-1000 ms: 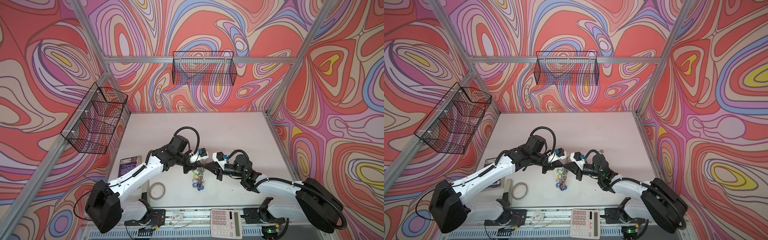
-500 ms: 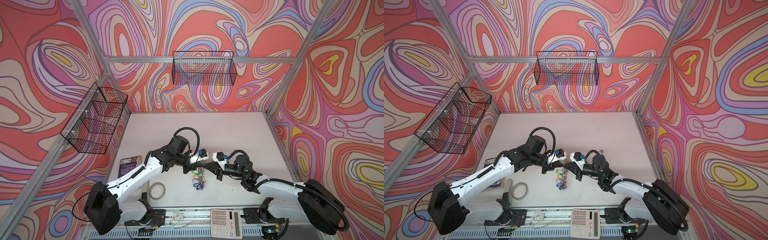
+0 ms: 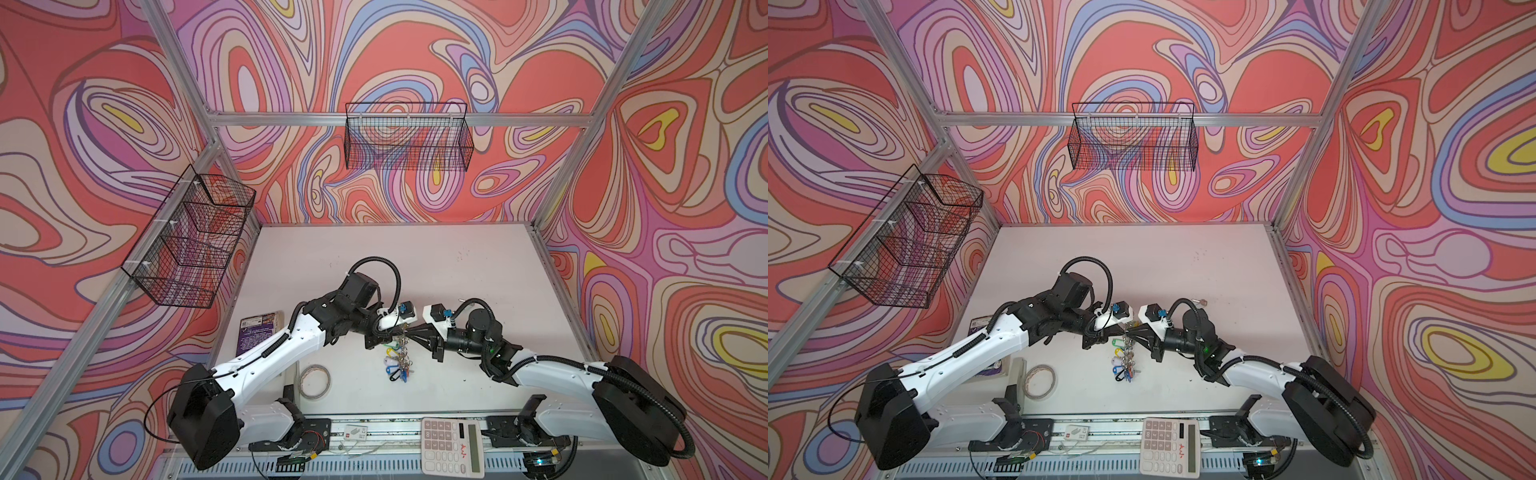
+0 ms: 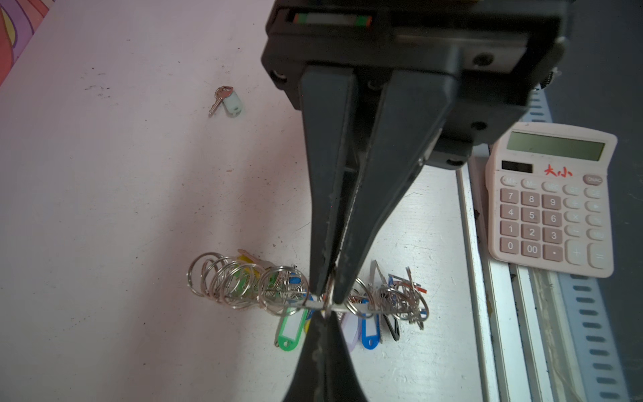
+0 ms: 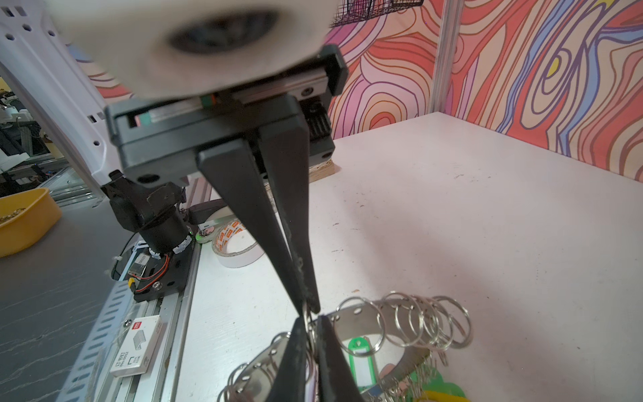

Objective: Attach keys to a key ring
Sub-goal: Pass the keyring.

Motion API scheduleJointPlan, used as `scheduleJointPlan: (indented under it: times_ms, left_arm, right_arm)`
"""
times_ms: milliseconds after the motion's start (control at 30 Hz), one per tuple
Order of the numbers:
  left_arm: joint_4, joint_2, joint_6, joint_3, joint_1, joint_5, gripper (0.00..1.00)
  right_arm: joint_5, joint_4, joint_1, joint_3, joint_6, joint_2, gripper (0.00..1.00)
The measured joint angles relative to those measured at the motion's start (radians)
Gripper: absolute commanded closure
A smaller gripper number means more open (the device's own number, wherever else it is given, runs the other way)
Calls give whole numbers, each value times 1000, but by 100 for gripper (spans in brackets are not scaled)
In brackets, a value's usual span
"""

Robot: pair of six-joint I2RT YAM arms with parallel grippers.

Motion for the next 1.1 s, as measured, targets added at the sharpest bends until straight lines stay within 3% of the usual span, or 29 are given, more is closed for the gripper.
scheduleJointPlan:
  times_ms: [300, 467, 567, 633, 700, 833, 1100]
  left_arm:
    - [-6, -1, -23, 0, 1, -18, 100]
    - [54, -68, -113, -36, 0, -31, 69]
    - [193, -216, -223, -157, 0, -84, 49]
    - [310, -333, -304, -264, 0, -127, 42]
    - [435, -440, -397, -375, 0, -180, 42]
    - [667, -518, -550, -532, 0, -266, 48]
    - [1089, -336, -658, -683, 0, -212, 51]
  right_arm:
    - [-12, 8, 1, 14, 6, 32, 100]
    - [1, 82, -1, -5, 39, 30, 100]
    - [5, 130, -10, -37, 64, 27, 100]
    - [4, 168, -19, -58, 80, 25, 100]
    - [-9, 213, -34, -72, 106, 26, 100]
    - [-46, 314, -63, -77, 162, 36, 100]
    - [-125, 441, -73, -71, 242, 92, 100]
